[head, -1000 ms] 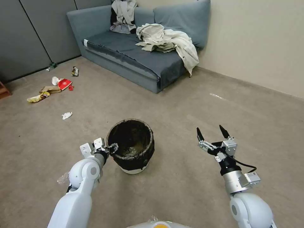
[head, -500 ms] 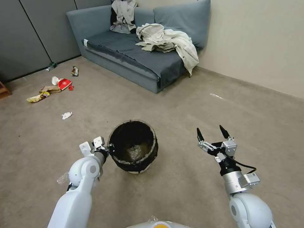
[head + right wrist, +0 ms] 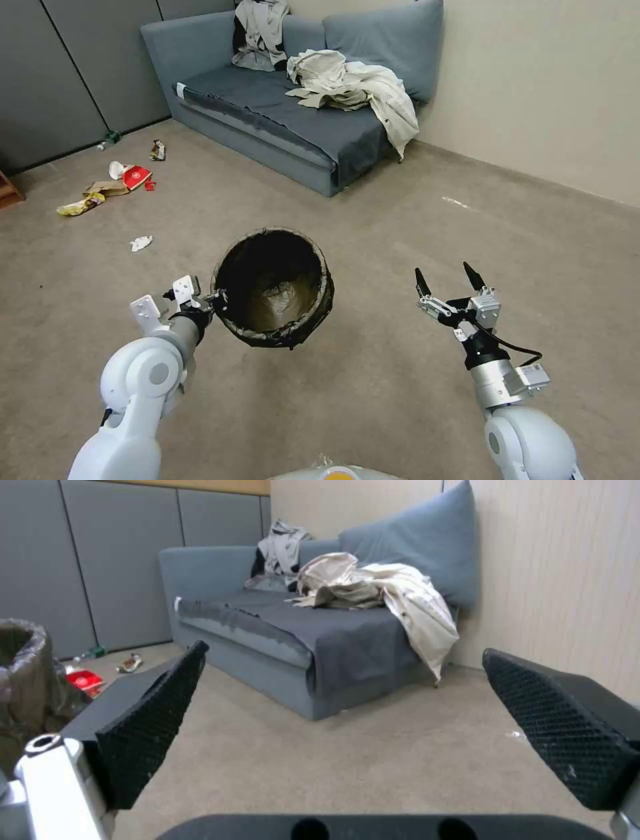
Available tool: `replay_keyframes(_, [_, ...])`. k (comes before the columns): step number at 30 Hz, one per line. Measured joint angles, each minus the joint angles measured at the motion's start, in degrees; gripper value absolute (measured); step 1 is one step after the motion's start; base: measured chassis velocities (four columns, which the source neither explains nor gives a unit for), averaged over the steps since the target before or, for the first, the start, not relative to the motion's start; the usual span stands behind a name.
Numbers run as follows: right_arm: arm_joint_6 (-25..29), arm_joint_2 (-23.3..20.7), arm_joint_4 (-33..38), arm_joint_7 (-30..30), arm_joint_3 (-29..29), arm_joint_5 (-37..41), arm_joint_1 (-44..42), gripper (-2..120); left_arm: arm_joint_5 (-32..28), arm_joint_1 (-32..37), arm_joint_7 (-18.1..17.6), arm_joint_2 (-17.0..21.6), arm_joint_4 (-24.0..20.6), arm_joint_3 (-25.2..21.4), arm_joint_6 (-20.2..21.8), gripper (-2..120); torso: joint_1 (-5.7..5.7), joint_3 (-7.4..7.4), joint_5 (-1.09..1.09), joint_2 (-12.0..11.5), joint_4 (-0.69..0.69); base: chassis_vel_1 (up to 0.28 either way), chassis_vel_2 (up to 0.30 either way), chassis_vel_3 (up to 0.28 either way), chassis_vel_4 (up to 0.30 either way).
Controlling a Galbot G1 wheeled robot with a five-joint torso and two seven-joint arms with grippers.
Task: Pick up the trash can from the floor.
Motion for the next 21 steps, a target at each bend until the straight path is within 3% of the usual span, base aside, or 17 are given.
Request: replay_keyframes(21, [-0.7, 0.2, 0.0, 0.0, -0.4, -0.1, 0.3, 100, -1.3, -0.2, 0.0, 0.4, -1.1, -1.0, -0.1, 1, 0.0, 0.0, 0.0, 0.0, 0.0, 0.0, 0.0, 0.0, 0.0])
